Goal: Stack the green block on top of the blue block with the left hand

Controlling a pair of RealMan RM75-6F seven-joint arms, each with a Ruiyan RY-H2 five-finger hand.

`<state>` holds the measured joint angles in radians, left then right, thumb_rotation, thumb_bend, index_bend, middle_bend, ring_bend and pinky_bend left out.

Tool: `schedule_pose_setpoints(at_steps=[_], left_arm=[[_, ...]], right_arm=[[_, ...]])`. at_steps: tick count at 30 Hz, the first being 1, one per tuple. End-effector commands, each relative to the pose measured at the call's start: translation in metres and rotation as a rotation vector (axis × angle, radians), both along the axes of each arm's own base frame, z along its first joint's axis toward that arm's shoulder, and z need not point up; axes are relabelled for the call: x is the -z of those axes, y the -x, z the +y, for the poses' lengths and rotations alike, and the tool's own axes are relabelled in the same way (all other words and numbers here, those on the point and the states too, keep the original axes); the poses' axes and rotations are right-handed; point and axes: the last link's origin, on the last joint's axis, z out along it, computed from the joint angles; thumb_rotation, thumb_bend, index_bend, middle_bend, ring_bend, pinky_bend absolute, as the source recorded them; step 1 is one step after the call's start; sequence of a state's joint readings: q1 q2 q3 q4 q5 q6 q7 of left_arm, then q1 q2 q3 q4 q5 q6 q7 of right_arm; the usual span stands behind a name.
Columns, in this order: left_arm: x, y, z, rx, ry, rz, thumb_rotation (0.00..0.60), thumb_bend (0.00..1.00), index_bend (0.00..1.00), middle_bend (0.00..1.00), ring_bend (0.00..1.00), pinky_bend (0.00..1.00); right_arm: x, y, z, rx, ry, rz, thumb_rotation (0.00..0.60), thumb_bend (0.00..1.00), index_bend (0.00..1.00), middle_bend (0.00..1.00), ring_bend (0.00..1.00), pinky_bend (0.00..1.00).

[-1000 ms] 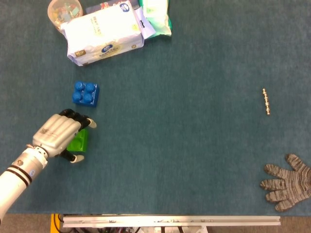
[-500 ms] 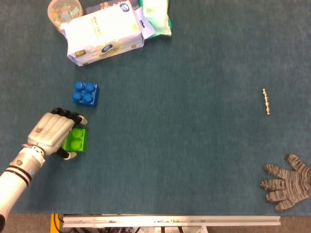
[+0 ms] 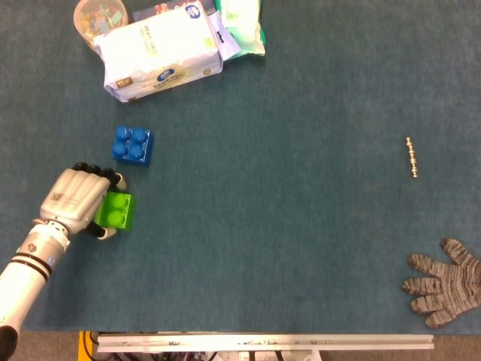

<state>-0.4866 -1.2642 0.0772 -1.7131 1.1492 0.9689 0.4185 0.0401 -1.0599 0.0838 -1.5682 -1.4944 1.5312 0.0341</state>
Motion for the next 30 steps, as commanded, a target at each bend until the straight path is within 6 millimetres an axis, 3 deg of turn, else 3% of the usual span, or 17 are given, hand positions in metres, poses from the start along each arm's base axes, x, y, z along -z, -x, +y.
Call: schedule_pose_setpoints(at_steps=[1,19,30], left_arm=[[-0.0021,0.0014,0.0059,-0.015,-0.016,0.0,0.6,0.13,0.3,0.29,0.25,0.2],[0.0006,-0.0009,0.0052,-0.009,-0.018,-0.018,0.6,0.13,0.32,0.3,0.25,0.21],[-0.0005,0.0004,0.0094,-0.002,-0.031,-0.016,0.6,0.13,0.45,0.38,0.29,0.24]], right_arm=[[-0.0002,0.0002,0.0005,0.001,0.001,0.0,0.6,0.23,0.32,0.35,0.23,0.28],[-0.0007,0.0007,0.0,0.005,0.002,0.002,0.6,0.23,0.32,0.35,0.23,0.28],[-0.0005,0.0,-0.0005,0.002,0.001,0.002,0.6,0.23,0.32,0.35,0.23,0.28]])
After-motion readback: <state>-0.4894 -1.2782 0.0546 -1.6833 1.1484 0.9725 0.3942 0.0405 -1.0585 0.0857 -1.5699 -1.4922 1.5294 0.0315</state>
